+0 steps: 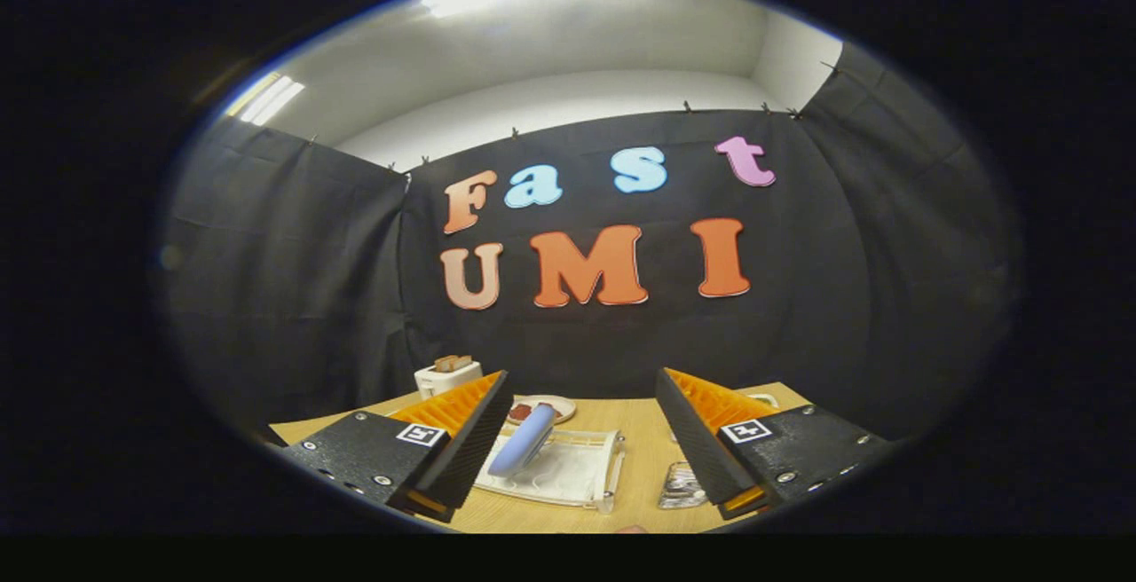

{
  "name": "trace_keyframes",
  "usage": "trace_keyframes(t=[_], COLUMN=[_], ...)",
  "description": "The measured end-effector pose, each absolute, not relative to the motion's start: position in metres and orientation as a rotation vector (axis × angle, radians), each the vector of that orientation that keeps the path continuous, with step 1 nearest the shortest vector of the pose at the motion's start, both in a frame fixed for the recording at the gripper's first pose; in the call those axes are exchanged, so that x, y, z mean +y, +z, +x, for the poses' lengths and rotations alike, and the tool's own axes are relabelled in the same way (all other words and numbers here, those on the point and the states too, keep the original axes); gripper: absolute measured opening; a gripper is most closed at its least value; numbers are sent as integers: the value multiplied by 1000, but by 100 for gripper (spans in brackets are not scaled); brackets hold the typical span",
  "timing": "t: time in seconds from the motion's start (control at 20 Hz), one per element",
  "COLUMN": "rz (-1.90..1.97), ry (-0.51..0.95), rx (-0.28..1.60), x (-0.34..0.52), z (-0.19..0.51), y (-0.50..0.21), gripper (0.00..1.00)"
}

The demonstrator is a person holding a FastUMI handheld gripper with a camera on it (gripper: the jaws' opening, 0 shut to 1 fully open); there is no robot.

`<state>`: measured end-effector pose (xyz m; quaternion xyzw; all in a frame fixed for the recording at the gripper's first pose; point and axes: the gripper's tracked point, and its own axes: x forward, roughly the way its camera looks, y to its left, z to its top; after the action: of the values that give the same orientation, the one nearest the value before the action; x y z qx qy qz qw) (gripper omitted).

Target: Take the plate from the dish rack, then take the spoon from the basket and place it into the plate.

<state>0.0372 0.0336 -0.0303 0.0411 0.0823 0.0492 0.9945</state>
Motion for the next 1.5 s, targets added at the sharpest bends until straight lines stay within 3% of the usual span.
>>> trace_keyframes(t=[0.25,0.5,0.7,1.1,1.5], rz=[142,220,210,179,168], ry=[169,279,278,227,128], rx=[300,569,784,992,1164], x=[60,103,116,125,125], z=[71,92,102,127,150], y=[-48,-92,-130,-179,-233], gripper=[97,96,94,93,69])
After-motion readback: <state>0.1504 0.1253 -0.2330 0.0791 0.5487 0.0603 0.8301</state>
